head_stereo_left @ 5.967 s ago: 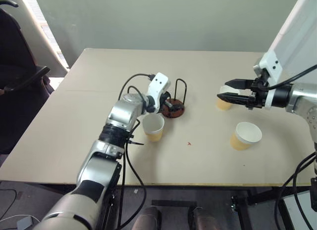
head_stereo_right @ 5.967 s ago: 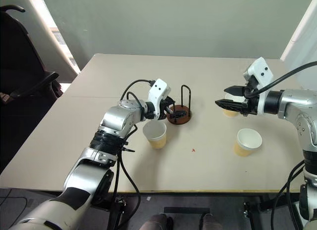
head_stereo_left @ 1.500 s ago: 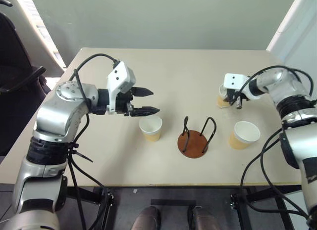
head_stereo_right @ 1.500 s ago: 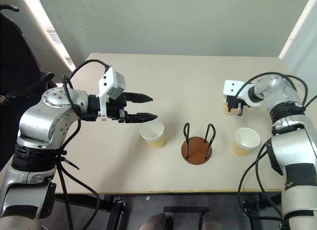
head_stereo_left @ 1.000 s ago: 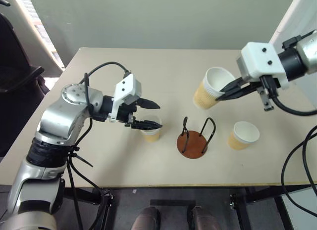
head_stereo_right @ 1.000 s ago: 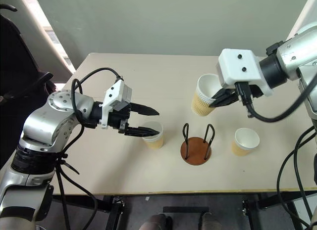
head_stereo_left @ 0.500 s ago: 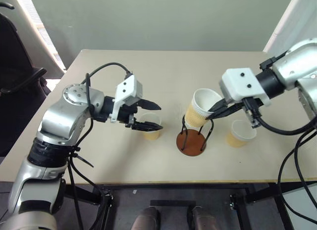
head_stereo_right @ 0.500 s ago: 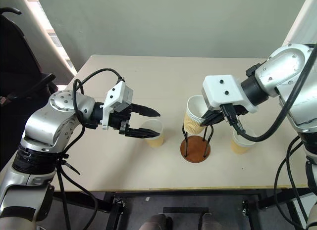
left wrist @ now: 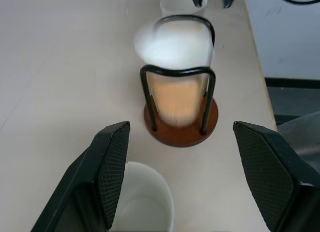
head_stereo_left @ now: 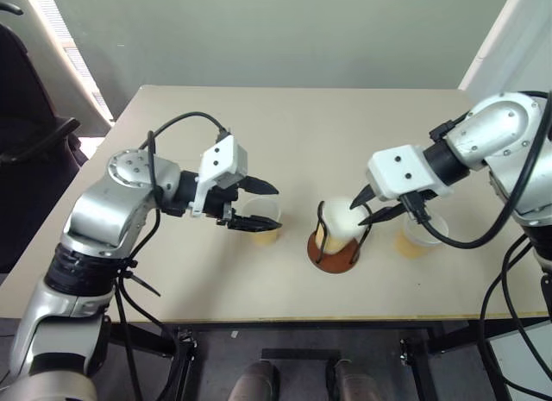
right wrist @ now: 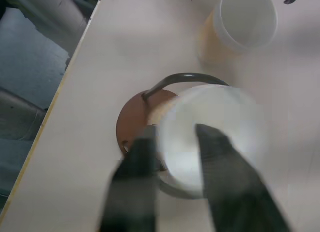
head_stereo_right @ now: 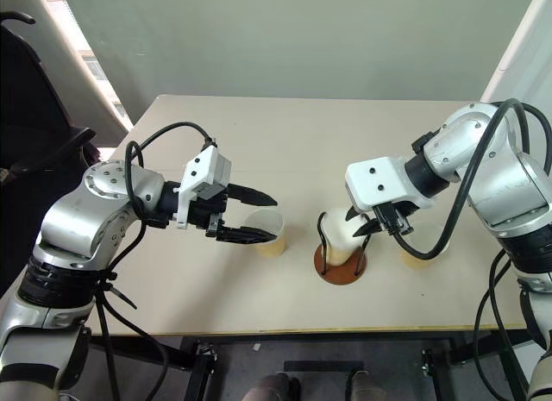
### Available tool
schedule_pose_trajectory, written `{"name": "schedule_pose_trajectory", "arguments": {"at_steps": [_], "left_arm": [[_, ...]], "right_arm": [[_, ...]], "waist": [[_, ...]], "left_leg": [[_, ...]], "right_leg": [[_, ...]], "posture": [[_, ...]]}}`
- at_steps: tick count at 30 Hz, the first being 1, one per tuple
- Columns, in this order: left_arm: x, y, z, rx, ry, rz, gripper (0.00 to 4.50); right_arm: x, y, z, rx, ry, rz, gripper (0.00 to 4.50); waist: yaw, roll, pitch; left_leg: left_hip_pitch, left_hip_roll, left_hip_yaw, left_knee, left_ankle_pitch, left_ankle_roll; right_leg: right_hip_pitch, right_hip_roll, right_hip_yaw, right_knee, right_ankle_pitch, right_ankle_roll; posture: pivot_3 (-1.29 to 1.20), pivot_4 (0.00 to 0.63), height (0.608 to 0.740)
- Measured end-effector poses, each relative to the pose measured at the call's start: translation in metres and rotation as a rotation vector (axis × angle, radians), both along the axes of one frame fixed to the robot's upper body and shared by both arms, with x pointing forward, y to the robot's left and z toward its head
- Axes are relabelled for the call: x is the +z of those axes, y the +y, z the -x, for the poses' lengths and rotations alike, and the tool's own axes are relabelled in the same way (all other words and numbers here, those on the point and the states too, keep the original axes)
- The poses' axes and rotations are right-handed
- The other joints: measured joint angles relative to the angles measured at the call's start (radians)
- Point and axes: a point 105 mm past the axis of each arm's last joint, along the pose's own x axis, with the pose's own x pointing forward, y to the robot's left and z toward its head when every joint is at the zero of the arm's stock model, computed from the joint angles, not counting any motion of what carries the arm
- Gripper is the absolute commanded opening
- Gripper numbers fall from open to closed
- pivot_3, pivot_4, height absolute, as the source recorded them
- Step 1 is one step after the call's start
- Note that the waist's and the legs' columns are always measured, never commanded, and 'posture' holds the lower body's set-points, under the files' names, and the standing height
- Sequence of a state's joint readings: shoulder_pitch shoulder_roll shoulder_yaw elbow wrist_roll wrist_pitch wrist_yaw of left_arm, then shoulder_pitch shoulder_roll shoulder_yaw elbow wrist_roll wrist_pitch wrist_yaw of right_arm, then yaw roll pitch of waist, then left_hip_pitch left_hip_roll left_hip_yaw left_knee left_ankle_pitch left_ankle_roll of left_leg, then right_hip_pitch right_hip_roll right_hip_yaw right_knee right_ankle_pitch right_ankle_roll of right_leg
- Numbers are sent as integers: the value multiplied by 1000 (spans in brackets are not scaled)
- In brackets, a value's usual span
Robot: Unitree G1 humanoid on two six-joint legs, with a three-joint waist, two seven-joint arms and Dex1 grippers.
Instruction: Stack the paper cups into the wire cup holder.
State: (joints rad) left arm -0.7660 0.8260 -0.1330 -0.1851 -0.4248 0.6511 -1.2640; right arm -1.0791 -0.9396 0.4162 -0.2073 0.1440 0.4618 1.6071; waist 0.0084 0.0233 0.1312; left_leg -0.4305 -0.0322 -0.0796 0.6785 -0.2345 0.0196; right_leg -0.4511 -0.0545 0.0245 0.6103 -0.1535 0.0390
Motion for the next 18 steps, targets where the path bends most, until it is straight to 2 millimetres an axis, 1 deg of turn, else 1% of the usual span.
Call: {"name": "schedule_pose_trajectory", "arguments": {"at_steps": [1, 4, 8, 13, 15, 18], "left_arm": [[1, 0, 1, -1, -13, -7, 3558], [3, 3, 3, 18, -91, -67, 3558], [-2, 10, 2, 57, -184, -178, 3558], [-8, 10, 7, 47, -264, -319, 3558], [-13, 14, 4, 65, -285, -385, 3558], [-25, 18, -1, 85, -322, -487, 3558]], "right_arm": [[0, 1, 0, -2, 6, -6, 2655], [2, 5, -2, -42, 22, -61, 2655], [21, 2, -7, -144, 31, -197, 2655], [51, 0, 1, -207, 119, -368, 2655], [57, 1, 4, -217, 147, -402, 2655], [59, 2, 9, -228, 195, -430, 2655]], "waist": [[0, 0, 0], [-1, 0, 0], [0, 0, 0], [0, 0, 0], [-1, 0, 0], [-1, 0, 0]], "left_leg": [[0, 0, 0, 0, 0, 0], [0, 0, 0, 0, 0, 0], [0, 0, 0, 0, 0, 0], [0, 0, 0, -1, 0, -1], [1, 0, 0, -1, 0, -1], [1, 0, 0, -2, 0, -1]], "right_leg": [[0, 0, 0, 0, 0, 0], [0, 0, 0, 0, 0, 0], [0, 0, 0, 0, 0, 0], [0, 0, 1, 0, -1, -1], [0, 0, 1, 0, -1, -1], [-1, 0, 1, 0, -1, -1]], "posture": [[0, 150, 740], [0, 150, 740], [0, 150, 740], [0, 150, 740], [0, 150, 740], [0, 150, 740]]}}
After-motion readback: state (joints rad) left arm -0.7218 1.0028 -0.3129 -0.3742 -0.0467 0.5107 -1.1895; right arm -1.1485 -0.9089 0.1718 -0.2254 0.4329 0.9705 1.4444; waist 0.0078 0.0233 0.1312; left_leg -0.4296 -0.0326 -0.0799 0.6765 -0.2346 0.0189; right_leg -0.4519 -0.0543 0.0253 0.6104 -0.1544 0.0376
